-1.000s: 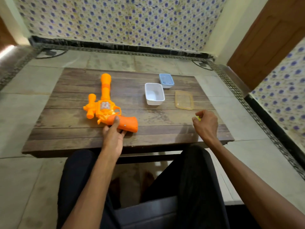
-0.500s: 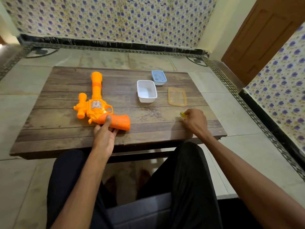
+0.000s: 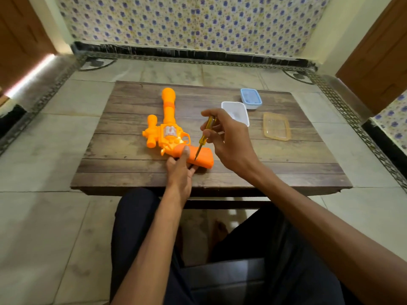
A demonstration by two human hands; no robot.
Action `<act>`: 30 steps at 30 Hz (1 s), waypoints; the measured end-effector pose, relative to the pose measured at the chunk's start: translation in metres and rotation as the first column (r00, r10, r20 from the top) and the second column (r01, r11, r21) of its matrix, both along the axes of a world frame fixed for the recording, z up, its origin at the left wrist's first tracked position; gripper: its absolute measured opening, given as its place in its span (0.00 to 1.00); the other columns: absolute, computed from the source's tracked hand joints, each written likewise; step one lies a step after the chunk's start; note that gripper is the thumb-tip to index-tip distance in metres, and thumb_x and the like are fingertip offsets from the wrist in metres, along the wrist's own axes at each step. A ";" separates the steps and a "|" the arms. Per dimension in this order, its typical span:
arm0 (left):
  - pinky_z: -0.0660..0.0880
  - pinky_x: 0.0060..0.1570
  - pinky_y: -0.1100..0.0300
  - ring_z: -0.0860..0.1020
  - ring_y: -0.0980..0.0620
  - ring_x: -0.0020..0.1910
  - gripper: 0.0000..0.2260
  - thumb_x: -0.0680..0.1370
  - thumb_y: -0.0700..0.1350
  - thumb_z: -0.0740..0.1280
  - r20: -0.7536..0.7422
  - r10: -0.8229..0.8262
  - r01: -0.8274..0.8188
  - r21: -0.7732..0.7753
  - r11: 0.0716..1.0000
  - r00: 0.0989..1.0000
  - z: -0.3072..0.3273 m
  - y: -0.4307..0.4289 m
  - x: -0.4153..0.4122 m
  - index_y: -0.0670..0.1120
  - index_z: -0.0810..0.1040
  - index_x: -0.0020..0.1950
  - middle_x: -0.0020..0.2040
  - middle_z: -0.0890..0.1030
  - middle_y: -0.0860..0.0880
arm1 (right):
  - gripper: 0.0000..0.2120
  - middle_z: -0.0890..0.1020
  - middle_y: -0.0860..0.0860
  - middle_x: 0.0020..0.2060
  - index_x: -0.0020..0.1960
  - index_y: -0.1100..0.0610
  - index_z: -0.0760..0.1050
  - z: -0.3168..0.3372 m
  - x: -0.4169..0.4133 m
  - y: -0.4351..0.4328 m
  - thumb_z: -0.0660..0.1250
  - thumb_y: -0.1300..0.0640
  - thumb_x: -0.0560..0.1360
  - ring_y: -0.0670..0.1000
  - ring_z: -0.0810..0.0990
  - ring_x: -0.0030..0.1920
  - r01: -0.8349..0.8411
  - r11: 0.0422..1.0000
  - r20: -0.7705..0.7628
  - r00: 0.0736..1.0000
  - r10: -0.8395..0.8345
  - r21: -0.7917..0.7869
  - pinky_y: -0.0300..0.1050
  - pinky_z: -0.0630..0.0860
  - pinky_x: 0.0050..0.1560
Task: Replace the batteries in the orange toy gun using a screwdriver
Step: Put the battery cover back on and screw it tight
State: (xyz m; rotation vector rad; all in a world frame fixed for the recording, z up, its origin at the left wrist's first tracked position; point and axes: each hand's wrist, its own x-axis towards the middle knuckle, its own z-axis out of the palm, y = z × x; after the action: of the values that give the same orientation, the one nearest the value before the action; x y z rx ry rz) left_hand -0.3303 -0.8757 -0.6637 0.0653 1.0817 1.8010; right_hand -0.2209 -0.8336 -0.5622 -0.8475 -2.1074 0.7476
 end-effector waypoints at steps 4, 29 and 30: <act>0.74 0.62 0.40 0.75 0.42 0.66 0.12 0.82 0.41 0.65 0.019 0.005 -0.005 -0.006 1.000 1.000 -0.004 0.003 -0.002 0.47 0.70 0.65 0.68 0.76 0.42 | 0.20 0.82 0.50 0.45 0.64 0.57 0.73 -0.005 -0.012 0.001 0.65 0.71 0.75 0.46 0.80 0.42 0.032 0.994 0.031 0.999 -0.035 0.104 0.51 0.80 0.44; 0.75 0.63 0.40 0.75 0.42 0.68 0.25 0.79 0.43 0.69 0.013 0.021 -0.021 -0.057 0.998 1.000 -0.014 0.010 -0.005 0.44 0.66 0.75 0.69 0.75 0.41 | 0.20 0.80 0.51 0.44 0.64 0.58 0.73 -0.016 -0.014 0.008 0.64 0.72 0.75 0.48 0.80 0.43 0.079 0.977 0.030 0.996 -0.087 0.197 0.48 0.81 0.43; 0.75 0.62 0.40 0.75 0.42 0.68 0.25 0.79 0.43 0.69 0.013 0.021 -0.020 -0.056 0.998 1.000 -0.013 0.010 -0.005 0.44 0.66 0.75 0.69 0.76 0.41 | 0.20 0.80 0.51 0.44 0.65 0.58 0.72 -0.016 -0.014 0.008 0.64 0.72 0.75 0.48 0.80 0.43 0.078 0.977 0.030 0.996 -0.086 0.197 0.48 0.81 0.43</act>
State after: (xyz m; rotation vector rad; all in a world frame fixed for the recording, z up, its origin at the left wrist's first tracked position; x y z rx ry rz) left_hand -0.3351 -0.8661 -0.6771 0.0087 1.1261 1.7863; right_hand -0.2351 -0.8253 -0.5780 -0.8403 -2.1252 0.4747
